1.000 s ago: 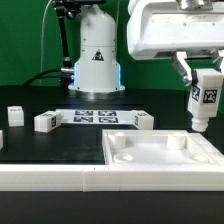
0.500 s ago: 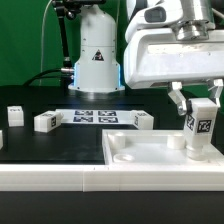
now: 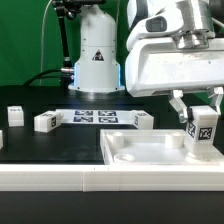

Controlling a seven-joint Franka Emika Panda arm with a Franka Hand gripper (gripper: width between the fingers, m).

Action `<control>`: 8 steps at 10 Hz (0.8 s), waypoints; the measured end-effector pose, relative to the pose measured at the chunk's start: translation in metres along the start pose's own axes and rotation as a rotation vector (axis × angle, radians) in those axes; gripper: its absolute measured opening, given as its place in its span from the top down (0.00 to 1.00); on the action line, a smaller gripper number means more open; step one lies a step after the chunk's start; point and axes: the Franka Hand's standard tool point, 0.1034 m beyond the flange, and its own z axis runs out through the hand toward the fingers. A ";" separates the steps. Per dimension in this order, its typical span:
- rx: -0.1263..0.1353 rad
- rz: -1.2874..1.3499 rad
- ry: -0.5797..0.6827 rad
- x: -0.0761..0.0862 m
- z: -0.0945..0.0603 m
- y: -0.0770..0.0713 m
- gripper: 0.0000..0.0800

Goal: Assemble one leg

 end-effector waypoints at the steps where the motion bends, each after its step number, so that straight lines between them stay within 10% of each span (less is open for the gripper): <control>1: 0.000 0.000 0.003 -0.002 0.002 0.000 0.63; 5: -0.002 -0.001 0.037 -0.004 0.002 0.000 0.63; 8: -0.002 -0.004 0.037 -0.004 0.002 0.000 0.24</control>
Offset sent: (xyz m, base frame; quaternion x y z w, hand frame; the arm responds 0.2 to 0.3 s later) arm -0.0130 -0.0032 -0.0125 -0.0013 0.0085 0.0126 0.9999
